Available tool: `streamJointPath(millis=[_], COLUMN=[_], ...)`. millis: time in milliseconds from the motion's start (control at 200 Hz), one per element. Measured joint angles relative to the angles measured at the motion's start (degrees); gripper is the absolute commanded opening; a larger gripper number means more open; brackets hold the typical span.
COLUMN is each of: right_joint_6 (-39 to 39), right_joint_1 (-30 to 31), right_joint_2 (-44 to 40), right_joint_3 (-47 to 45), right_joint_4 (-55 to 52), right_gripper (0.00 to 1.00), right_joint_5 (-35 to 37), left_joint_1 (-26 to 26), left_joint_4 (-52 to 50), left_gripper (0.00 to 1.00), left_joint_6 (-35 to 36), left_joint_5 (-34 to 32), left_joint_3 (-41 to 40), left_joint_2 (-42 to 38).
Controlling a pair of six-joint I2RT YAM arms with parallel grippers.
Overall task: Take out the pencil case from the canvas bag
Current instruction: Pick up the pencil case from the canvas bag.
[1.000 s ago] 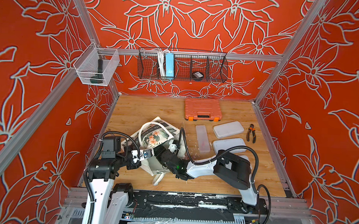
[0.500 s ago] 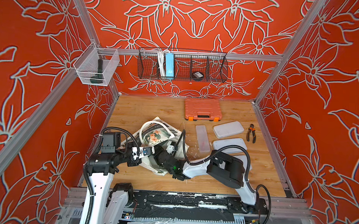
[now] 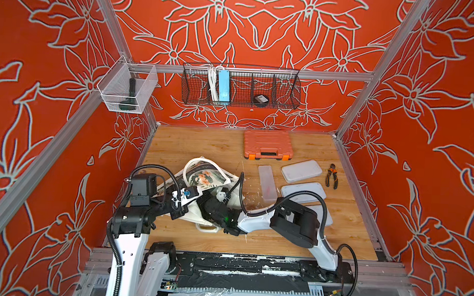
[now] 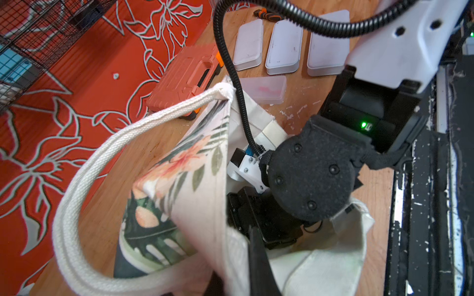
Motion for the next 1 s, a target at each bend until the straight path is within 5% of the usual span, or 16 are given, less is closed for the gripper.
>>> streamJointPath(millis=[135,345,715,996], right_joint_6=[1.64,0.00,-15.15,-22.18], right_joint_1=[-1.40,-5.29,-8.94,-9.11], right_joint_2=[0.83,4.50,6.91,5.25], right_joint_3=[1.55,2.10,1.99,-2.64], right_joint_4=[-0.09,8.13,15.69,21.94], right_gripper=[0.83,0.65,0.47,0.35], right_joint_5=[-3.32,-9.51,-19.56,-24.09], left_joint_1=[0.35,0.33,0.31,0.22], left_joint_4=[1.97,1.64,-4.33,-0.90], left_gripper=[0.00,0.00,0.00,0.00], left_joint_6=[-8.37,-14.14,12.09,22.29], left_joint_5=[1.51,3.45,-1.99,-6.64], left_joint_3=[0.68,0.59,-6.05,-9.05], left_joint_2=[-0.94,-2.95,-5.60,-5.81])
